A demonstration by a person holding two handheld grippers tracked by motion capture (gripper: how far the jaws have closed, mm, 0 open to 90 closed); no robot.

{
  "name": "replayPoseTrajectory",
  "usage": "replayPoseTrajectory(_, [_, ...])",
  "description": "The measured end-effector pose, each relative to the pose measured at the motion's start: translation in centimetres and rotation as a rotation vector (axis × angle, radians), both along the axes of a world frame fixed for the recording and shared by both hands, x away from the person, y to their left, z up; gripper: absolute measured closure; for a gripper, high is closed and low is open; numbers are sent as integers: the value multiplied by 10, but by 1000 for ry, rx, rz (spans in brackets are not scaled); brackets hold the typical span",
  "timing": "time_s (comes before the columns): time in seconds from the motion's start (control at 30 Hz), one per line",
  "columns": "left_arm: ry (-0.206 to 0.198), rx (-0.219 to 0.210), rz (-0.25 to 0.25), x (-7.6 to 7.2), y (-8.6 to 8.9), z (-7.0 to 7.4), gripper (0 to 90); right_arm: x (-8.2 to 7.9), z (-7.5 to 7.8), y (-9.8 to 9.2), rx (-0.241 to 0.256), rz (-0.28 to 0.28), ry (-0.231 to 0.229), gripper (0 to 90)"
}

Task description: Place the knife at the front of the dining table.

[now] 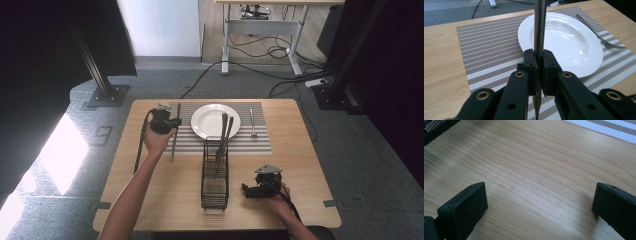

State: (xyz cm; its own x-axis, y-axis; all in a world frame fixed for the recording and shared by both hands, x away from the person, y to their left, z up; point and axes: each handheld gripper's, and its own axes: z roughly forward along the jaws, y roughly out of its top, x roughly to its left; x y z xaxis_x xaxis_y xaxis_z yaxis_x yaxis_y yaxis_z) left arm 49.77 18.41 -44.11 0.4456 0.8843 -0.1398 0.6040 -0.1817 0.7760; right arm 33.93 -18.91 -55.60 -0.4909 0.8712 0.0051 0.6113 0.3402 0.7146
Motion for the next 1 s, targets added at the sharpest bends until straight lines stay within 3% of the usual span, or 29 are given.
replayPoseTrajectory(0.37, [59,14,48,30,-2,-21,836,0,0,0,2,2,0,0])
replayPoseTrajectory(0.47, [89,8,41,34,-1,-26,837,0,0,0,2,2,0,0])
replayPoseTrajectory(1.0, [132,60,68,47,-7,-39,836,0,0,0,1,1,0,0])
